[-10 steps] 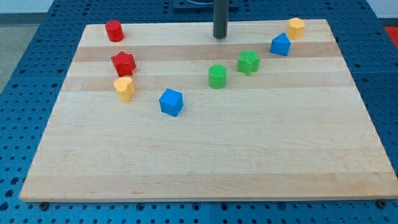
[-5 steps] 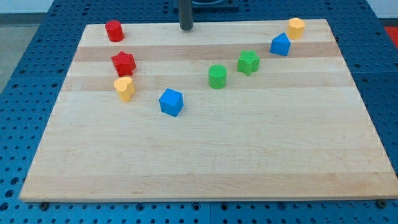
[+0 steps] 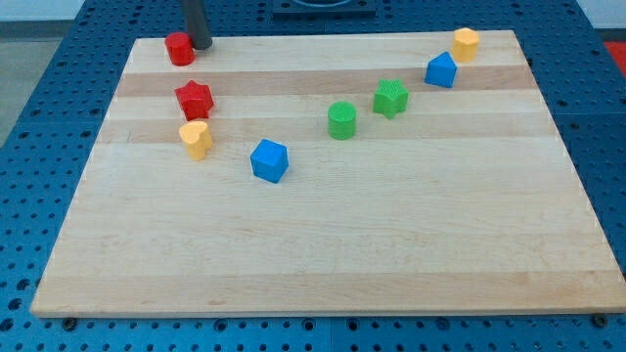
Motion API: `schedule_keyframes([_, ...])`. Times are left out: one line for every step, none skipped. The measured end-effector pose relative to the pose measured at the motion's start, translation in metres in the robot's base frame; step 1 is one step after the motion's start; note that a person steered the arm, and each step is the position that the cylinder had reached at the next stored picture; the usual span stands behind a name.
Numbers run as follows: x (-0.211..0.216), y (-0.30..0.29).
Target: Slightly push the red blocks to the left side
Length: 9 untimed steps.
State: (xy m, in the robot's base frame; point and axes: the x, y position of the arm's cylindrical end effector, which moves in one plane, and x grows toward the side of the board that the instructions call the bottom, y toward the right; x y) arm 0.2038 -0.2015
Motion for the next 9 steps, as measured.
schedule_keyframes([0.003, -0.039])
schedule_keyframes([0.004, -0.034])
schedule_keyframes([0.013, 0.049])
schedule_keyframes([0.056, 0.071])
schedule_keyframes([0.107, 0.057])
schedule_keyframes([0.130, 0.071])
schedule_keyframes([0.133, 0.032])
schedule_keyframes([0.133, 0.016])
schedule_keyframes([0.145, 0.064])
